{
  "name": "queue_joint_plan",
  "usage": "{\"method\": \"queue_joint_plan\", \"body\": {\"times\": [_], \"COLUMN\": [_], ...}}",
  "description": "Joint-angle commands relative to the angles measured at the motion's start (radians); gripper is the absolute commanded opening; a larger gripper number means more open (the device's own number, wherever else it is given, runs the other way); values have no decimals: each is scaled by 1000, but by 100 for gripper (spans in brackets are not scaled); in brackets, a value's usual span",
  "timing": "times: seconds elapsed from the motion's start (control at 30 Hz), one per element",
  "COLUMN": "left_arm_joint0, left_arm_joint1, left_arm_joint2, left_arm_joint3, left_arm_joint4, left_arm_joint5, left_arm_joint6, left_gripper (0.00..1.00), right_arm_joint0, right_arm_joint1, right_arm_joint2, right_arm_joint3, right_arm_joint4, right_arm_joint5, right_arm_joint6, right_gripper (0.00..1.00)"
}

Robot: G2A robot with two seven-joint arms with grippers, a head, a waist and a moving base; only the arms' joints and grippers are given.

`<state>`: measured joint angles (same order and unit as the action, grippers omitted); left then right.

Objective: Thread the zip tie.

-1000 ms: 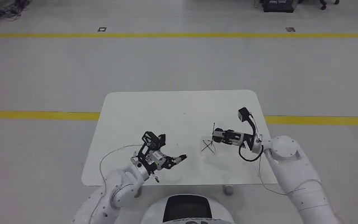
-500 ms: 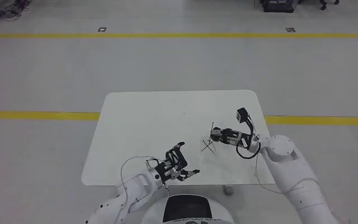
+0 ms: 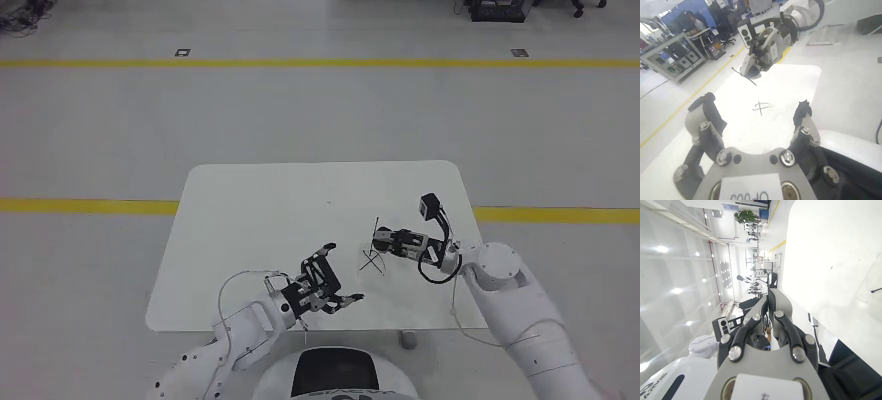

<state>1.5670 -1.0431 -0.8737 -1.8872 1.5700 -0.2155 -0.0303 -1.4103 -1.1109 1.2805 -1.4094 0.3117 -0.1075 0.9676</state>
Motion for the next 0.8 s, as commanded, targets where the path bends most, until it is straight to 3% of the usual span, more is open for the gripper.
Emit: {"method": "queue_joint_plan", "body": {"times": [0.0, 0.07, 0.13, 0.2, 0.5, 0.6, 0.63, 0.7, 0.77], "left_arm_joint0": [-62, -131, -234, -321, -321, -338, -349, -404, -476], "left_arm_joint1": [27, 54, 87, 110, 110, 109, 110, 117, 125], "left_arm_joint2": [71, 147, 262, 383, 383, 397, 404, 448, 523], "left_arm_joint3": [3, 19, 49, 77, 77, 79, 83, 94, 101], "left_arm_joint4": [0, 0, 0, 0, 0, 0, 0, 0, 0], "left_arm_joint5": [61, 112, 201, 319, 319, 307, 308, 340, 391], "left_arm_joint6": [-18, -27, -43, 5, 5, 15, 14, -15, -35], "left_gripper": [100, 100, 100, 100, 100, 100, 100, 100, 100], "right_arm_joint0": [-1, -1, 2, 4, 3, -5, -7, -9, -10], "right_arm_joint1": [-1, -2, -3, -3, -3, -6, -7, -9, -10], "right_arm_joint2": [-3, -5, -10, -12, -13, -20, -21, -23, -27], "right_arm_joint3": [1, 3, 8, 11, 10, 1, 0, -2, -6], "right_arm_joint4": [17, 35, 54, 67, 68, 82, 87, 101, 108], "right_arm_joint5": [2, 9, 24, 31, 32, 43, 47, 48, 53], "right_arm_joint6": [-3, -3, -1, 4, -1, -41, -53, -76, -90], "right_gripper": [0, 0, 0, 0, 0, 0, 0, 0, 0]}}
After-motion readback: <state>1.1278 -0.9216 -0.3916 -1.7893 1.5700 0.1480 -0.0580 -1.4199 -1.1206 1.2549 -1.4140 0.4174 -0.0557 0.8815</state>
